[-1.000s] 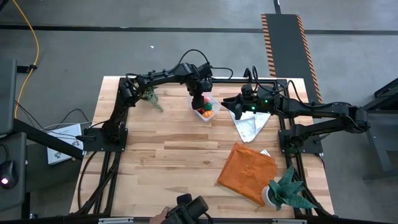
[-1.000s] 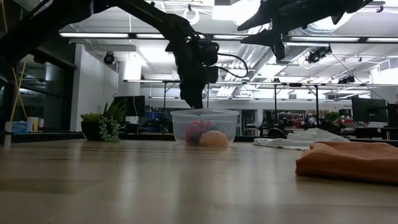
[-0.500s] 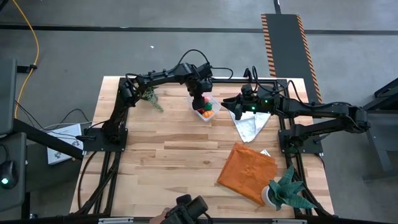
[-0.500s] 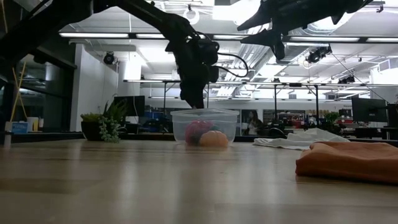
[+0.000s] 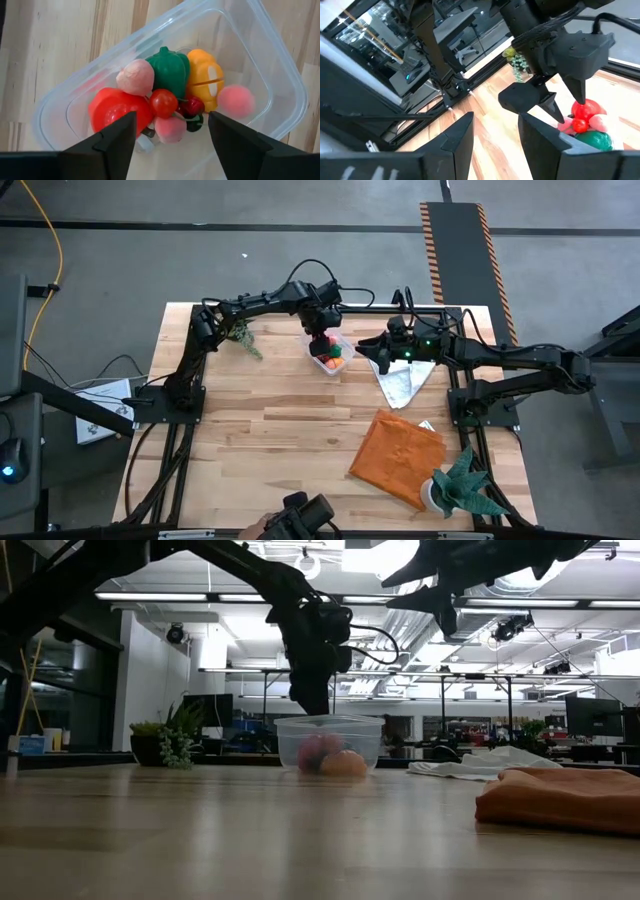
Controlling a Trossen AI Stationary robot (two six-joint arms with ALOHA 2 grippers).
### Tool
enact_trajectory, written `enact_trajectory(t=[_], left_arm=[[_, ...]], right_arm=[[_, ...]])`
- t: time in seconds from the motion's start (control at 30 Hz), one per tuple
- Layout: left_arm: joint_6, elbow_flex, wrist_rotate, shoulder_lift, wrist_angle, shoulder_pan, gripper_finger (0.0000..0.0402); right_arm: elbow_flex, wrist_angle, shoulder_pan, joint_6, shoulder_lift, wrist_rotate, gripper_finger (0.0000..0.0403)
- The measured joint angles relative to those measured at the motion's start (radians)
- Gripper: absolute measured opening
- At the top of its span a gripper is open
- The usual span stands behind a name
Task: Pick and placing Produce into tupperware
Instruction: Return to Home Position
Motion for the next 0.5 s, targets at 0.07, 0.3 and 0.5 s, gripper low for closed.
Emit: enact_trajectory(t=[0.07, 0.3, 0.5], left_arm=[[0.0, 0.0, 0.0, 0.0, 0.002, 0.0, 0.0226], [-0.026, 0.063, 0.0, -0.001, -0.086, 0.0, 0.0158], [-0.028, 0.221, 0.047, -0.002, -0.243, 0.009, 0.0076]], right_arm=[[0.0, -0.001, 0.0, -0.011, -0.003, -0.023, 0.0144], [0.0, -0.007, 0.0, -0.061, -0.075, -0.047, 0.0144], [0.0, -0.084, -0.009, -0.087, -0.171, -0.047, 0.0121]])
